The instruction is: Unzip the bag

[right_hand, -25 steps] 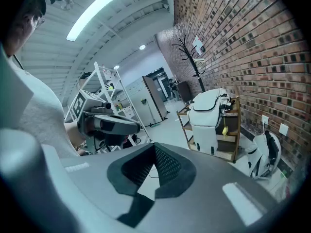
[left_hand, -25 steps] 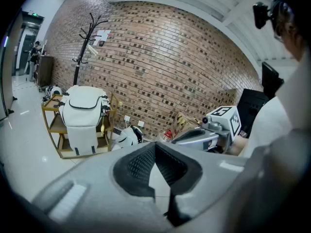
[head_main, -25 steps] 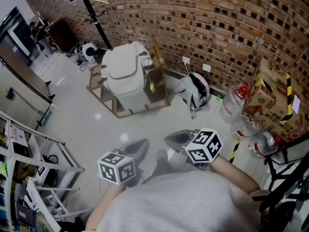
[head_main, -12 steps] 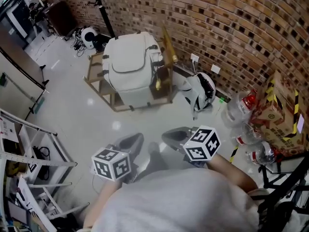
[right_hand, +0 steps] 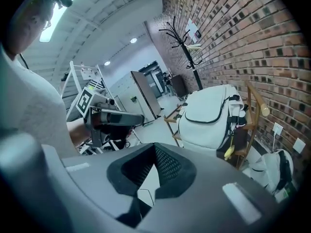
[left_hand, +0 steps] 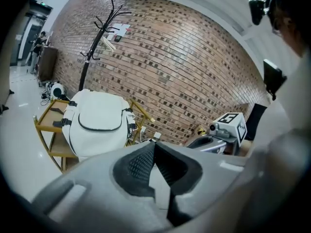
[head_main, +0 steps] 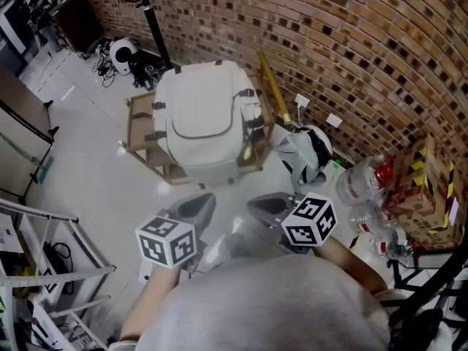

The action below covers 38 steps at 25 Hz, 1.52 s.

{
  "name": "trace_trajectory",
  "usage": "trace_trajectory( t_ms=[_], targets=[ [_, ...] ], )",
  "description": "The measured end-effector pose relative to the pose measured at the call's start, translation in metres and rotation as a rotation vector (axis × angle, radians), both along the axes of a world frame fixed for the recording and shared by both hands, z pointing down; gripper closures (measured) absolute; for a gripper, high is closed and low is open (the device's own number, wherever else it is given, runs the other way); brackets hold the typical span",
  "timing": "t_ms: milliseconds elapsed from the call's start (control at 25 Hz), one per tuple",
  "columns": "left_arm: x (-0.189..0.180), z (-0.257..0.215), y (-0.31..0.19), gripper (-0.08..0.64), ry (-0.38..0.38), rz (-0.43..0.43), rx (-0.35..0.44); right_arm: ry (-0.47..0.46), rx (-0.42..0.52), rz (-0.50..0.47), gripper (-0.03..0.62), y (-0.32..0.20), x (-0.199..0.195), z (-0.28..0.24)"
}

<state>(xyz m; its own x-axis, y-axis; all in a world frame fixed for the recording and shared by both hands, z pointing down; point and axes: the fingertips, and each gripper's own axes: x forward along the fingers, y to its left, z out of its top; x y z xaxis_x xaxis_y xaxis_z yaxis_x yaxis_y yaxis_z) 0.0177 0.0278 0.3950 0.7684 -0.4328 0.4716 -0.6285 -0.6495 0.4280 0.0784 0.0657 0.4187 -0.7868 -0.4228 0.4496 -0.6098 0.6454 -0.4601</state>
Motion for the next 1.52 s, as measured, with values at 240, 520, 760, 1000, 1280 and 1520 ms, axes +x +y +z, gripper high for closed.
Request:
trace_trajectory(
  t_ms=[240,520,760,1000,1280,1520],
  targets=[
    [-0.008,0.007,-0.047,0.558,0.01,0.032,0.0,0.025,0.02,0.048,0.594,-0.042,-0.001,0.0],
    [-0.007,0.017,-0.069,0.558,0.019,0.03,-0.029,0.029,0.023,0.038,0.594,-0.061,0.001,0.006],
    [-0.003,0.025,-0.098,0.558,-0.013,-0.009,-0.054,0.074,0.065,-0.014,0.548,-0.111,0.018,0.01],
    [0.004,0.026,-0.136,0.558,-0.031,-0.085,-0.07,0.183,0.149,-0.127,0.5,-0.173,0.037,0.012],
    [0.003,0.029,-0.189,0.558,-0.009,-0.208,-0.096,0.274,0.207,-0.247,0.469,-0.261,0.055,0.014],
    [0.004,0.044,-0.214,0.558,0.014,-0.303,-0.131,0.43,0.255,-0.354,0.463,-0.316,0.065,0.043]
  ],
)
